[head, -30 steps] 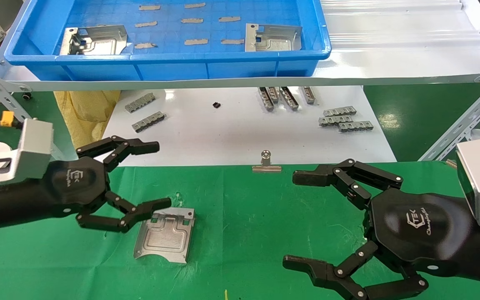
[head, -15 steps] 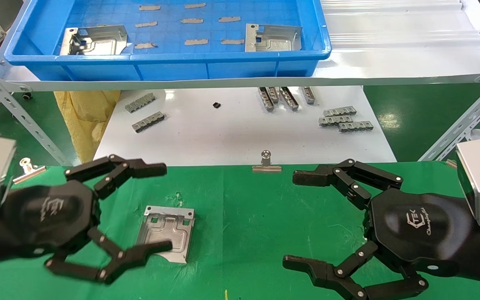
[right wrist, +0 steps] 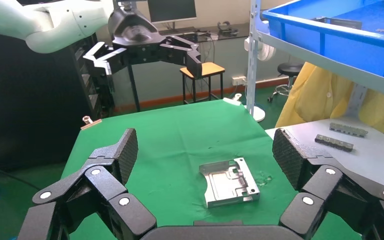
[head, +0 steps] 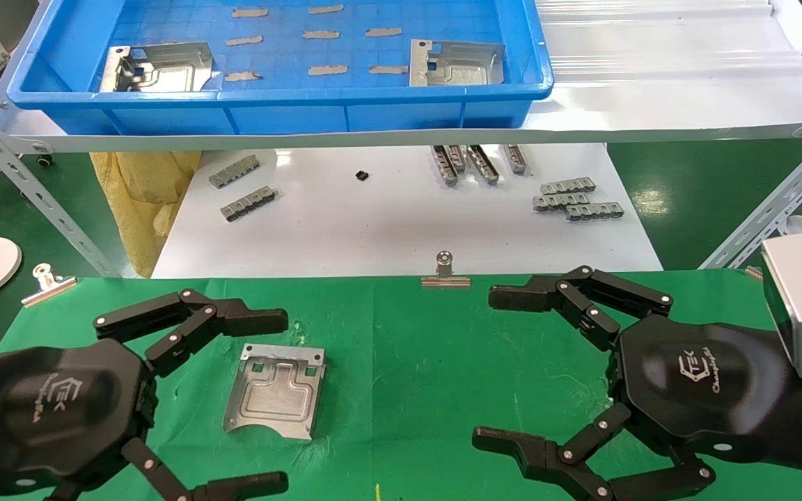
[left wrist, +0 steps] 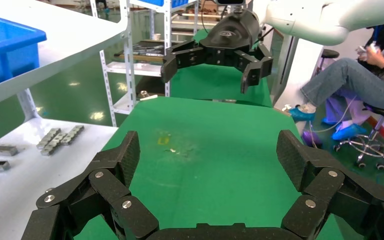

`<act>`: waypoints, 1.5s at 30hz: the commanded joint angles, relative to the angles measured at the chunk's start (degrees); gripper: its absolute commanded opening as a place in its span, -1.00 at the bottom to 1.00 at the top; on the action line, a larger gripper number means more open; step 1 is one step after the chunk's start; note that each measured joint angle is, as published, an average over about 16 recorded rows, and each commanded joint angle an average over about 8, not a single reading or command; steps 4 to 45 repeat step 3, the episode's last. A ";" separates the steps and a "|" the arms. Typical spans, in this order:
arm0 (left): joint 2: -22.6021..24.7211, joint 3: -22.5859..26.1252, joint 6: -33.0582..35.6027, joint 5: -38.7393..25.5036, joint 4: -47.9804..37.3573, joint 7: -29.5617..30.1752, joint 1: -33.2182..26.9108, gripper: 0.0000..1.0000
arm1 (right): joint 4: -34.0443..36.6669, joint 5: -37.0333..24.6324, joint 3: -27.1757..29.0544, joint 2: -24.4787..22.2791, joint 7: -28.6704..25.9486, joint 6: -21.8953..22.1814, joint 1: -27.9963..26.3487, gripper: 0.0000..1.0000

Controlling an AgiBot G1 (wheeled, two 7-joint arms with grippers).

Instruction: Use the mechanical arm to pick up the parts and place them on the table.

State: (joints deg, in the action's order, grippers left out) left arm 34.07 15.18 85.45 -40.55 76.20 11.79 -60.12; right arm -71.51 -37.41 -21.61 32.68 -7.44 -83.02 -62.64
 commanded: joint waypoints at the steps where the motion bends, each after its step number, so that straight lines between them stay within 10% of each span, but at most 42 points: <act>1: 0.14 0.12 -0.04 -0.18 -0.48 -0.27 -0.25 1.00 | 0.00 0.00 0.00 0.00 0.00 0.00 0.00 1.00; 45: 0.21 0.19 -0.03 -0.28 -0.68 -0.35 -0.36 1.00 | 0.00 0.00 0.00 0.00 0.00 0.00 0.00 1.00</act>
